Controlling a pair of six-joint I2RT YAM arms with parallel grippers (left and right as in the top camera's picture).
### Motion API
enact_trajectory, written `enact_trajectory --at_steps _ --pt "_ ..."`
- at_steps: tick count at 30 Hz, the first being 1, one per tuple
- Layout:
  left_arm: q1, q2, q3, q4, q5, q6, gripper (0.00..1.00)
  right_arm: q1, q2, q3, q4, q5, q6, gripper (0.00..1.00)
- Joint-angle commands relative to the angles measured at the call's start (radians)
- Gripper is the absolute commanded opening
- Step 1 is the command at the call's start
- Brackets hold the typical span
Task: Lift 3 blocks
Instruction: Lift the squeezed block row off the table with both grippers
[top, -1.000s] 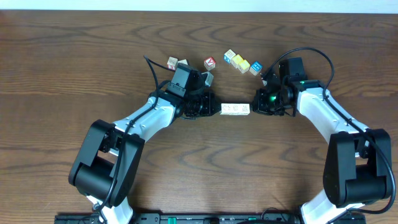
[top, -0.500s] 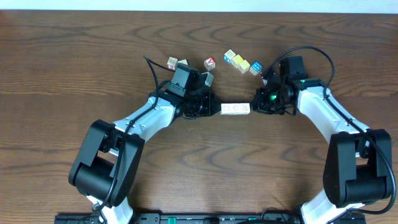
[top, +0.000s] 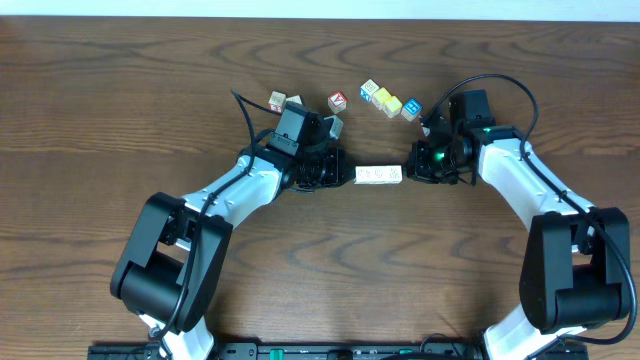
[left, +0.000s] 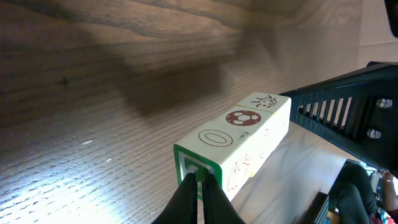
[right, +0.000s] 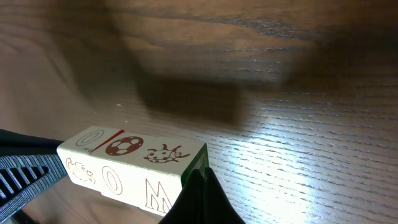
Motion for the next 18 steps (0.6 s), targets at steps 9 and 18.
enact_trajectory --at_steps 9,18 --pt "-0.028 -0.034 0.011 0.018 0.078 -0.036 0.07 0.056 -0.013 0.046 -0.002 -0.190 0.008 0.01" --pt "-0.028 -0.044 0.011 0.020 0.078 -0.041 0.07 0.056 -0.025 0.046 -0.005 -0.191 0.009 0.01"
